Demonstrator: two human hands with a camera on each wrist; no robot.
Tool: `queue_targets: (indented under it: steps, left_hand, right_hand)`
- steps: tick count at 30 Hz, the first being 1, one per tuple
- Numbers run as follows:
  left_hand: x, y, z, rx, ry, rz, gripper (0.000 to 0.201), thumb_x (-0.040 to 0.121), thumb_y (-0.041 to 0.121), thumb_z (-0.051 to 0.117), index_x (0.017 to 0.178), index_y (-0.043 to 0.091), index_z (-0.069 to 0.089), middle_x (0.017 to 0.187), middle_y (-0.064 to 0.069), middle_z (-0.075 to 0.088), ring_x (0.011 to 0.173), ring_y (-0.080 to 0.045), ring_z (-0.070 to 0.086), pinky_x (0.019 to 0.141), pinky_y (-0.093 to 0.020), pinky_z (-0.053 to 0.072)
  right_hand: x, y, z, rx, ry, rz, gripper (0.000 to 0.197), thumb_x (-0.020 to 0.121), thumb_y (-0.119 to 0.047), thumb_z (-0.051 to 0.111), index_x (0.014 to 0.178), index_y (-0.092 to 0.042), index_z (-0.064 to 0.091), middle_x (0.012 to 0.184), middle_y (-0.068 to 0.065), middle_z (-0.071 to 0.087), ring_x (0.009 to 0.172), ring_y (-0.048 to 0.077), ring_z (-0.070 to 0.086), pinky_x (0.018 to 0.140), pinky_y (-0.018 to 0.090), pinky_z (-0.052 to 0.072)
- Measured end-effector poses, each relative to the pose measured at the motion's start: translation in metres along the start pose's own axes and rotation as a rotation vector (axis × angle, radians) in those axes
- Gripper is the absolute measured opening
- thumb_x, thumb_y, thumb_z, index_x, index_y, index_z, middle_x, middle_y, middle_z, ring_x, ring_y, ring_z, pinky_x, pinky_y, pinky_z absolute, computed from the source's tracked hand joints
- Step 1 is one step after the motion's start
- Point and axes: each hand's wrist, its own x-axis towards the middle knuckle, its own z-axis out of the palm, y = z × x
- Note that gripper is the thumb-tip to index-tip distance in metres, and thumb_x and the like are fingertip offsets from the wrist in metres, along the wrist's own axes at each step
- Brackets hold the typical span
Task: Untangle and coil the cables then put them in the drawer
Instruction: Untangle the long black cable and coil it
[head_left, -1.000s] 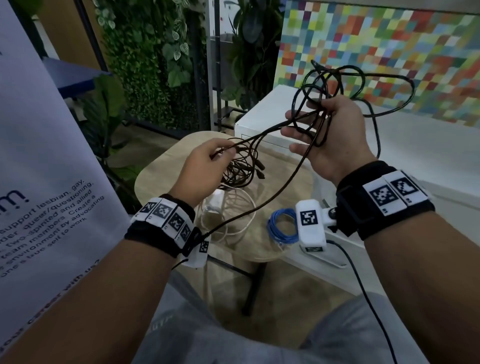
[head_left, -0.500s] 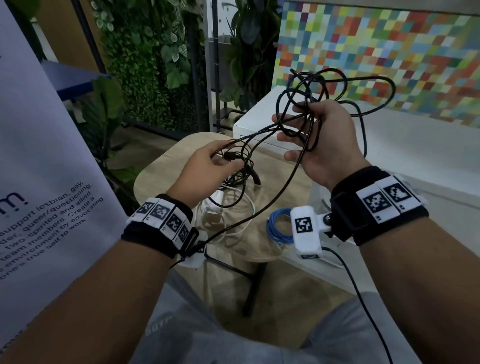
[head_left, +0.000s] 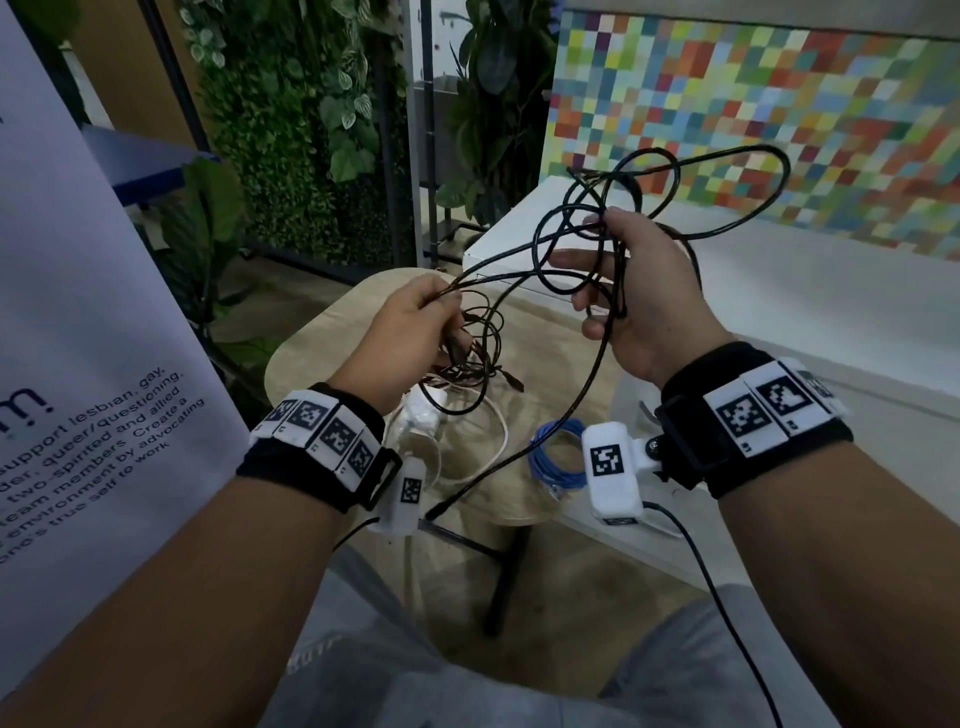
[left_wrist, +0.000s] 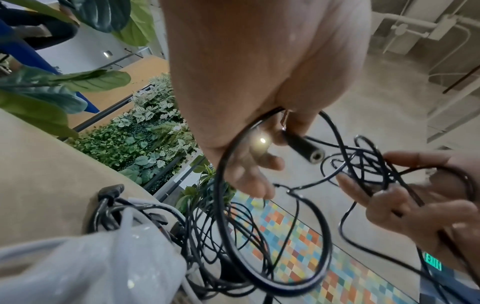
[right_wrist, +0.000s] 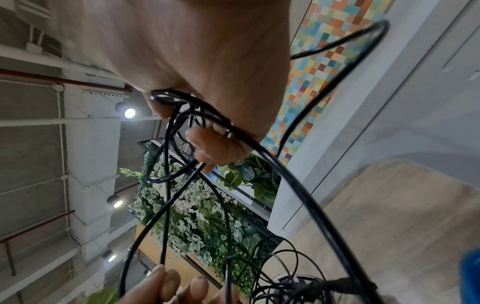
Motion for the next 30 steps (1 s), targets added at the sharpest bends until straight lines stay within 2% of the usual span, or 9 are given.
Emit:
queue_targets:
  steps: [3, 7, 9, 12, 16, 19, 22, 25, 30]
  left_hand:
    - [0.0, 0.003, 0.0, -0.071, -0.003, -0.016, 0.025, 0.108, 0.021, 0.049, 0.084, 0.018, 0.053, 0.068, 0.001, 0.068, 0.09, -0.037, 0.073, 0.078, -0.043, 0.05]
    - [0.0, 0.003, -0.005, -0.1, 0.069, 0.025, 0.017, 0.103, 0.014, 0.06, 0.089, 0.02, 0.054, 0.069, 0.002, 0.056, 0.057, -0.018, 0.064, 0.073, -0.047, 0.054]
    - [-0.001, 0.004, -0.007, -0.058, 0.126, 0.062, 0.011, 0.103, 0.013, 0.061, 0.097, 0.022, 0.06, 0.076, 0.002, 0.056, 0.052, -0.013, 0.053, 0.06, -0.036, 0.053]
    - [-0.001, 0.003, -0.01, 0.009, 0.143, 0.045, 0.014, 0.1, 0.019, 0.067, 0.108, 0.03, 0.067, 0.087, -0.001, 0.062, 0.051, -0.005, 0.053, 0.046, -0.023, 0.044]
    - [-0.001, -0.002, -0.015, 0.093, -0.011, -0.083, 0.035, 0.085, 0.029, 0.082, 0.115, 0.034, 0.066, 0.1, -0.008, 0.064, 0.08, -0.018, 0.065, 0.067, -0.031, 0.051]
    - [-0.005, 0.0, -0.012, 0.088, -0.09, -0.111, 0.035, 0.09, 0.028, 0.078, 0.123, 0.03, 0.065, 0.097, -0.003, 0.066, 0.083, -0.014, 0.067, 0.073, -0.027, 0.048]
    - [-0.007, 0.007, -0.004, -0.004, -0.086, -0.106, 0.024, 0.097, 0.035, 0.066, 0.119, 0.024, 0.067, 0.099, -0.007, 0.066, 0.083, -0.023, 0.071, 0.089, -0.04, 0.058]
    - [-0.007, 0.016, 0.004, -0.008, -0.101, -0.064, 0.029, 0.107, 0.032, 0.053, 0.131, 0.018, 0.062, 0.101, -0.014, 0.057, 0.076, -0.023, 0.071, 0.073, -0.038, 0.061]
    - [-0.007, 0.031, 0.015, -0.061, -0.162, 0.008, 0.034, 0.11, 0.025, 0.048, 0.139, 0.01, 0.055, 0.092, -0.018, 0.058, 0.053, -0.016, 0.063, 0.048, -0.027, 0.05]
  right_hand:
    - [0.001, 0.001, -0.003, -0.046, -0.006, -0.002, 0.015, 0.1, -0.037, 0.058, 0.109, -0.026, 0.06, 0.092, 0.006, 0.073, 0.056, 0.019, 0.046, 0.051, 0.027, 0.026]
    - [0.003, 0.003, -0.007, -0.034, -0.004, -0.008, 0.017, 0.101, -0.039, 0.058, 0.115, -0.03, 0.059, 0.088, 0.004, 0.07, 0.057, 0.019, 0.049, 0.052, 0.027, 0.028]
    - [0.003, 0.004, -0.009, 0.005, 0.001, -0.002, 0.021, 0.102, -0.045, 0.055, 0.123, -0.04, 0.058, 0.088, 0.004, 0.069, 0.057, 0.02, 0.054, 0.052, 0.026, 0.033]
    - [0.003, 0.004, -0.01, 0.01, 0.009, 0.007, 0.024, 0.103, -0.053, 0.051, 0.124, -0.043, 0.059, 0.086, 0.003, 0.066, 0.058, 0.021, 0.056, 0.052, 0.026, 0.038]
    - [0.004, 0.003, -0.01, -0.048, 0.014, 0.011, 0.031, 0.104, -0.052, 0.049, 0.12, -0.032, 0.067, 0.078, -0.001, 0.062, 0.072, 0.021, 0.06, 0.056, 0.032, 0.054]
    - [0.004, 0.004, -0.01, -0.037, -0.008, 0.009, 0.03, 0.106, -0.047, 0.049, 0.109, -0.024, 0.068, 0.077, 0.0, 0.059, 0.075, 0.022, 0.062, 0.059, 0.037, 0.058]
    - [0.002, 0.004, -0.009, -0.032, -0.06, 0.002, 0.029, 0.106, -0.043, 0.048, 0.099, -0.02, 0.064, 0.082, 0.005, 0.056, 0.071, 0.022, 0.062, 0.054, 0.034, 0.051]
    - [0.0, 0.004, -0.006, -0.038, -0.142, 0.0, 0.027, 0.107, -0.041, 0.047, 0.098, -0.02, 0.062, 0.085, 0.007, 0.056, 0.074, 0.024, 0.061, 0.054, 0.032, 0.049]
    - [-0.003, 0.005, 0.004, -0.128, -0.225, 0.006, 0.025, 0.104, -0.036, 0.047, 0.1, -0.017, 0.064, 0.08, 0.003, 0.061, 0.08, 0.023, 0.063, 0.056, 0.036, 0.051]
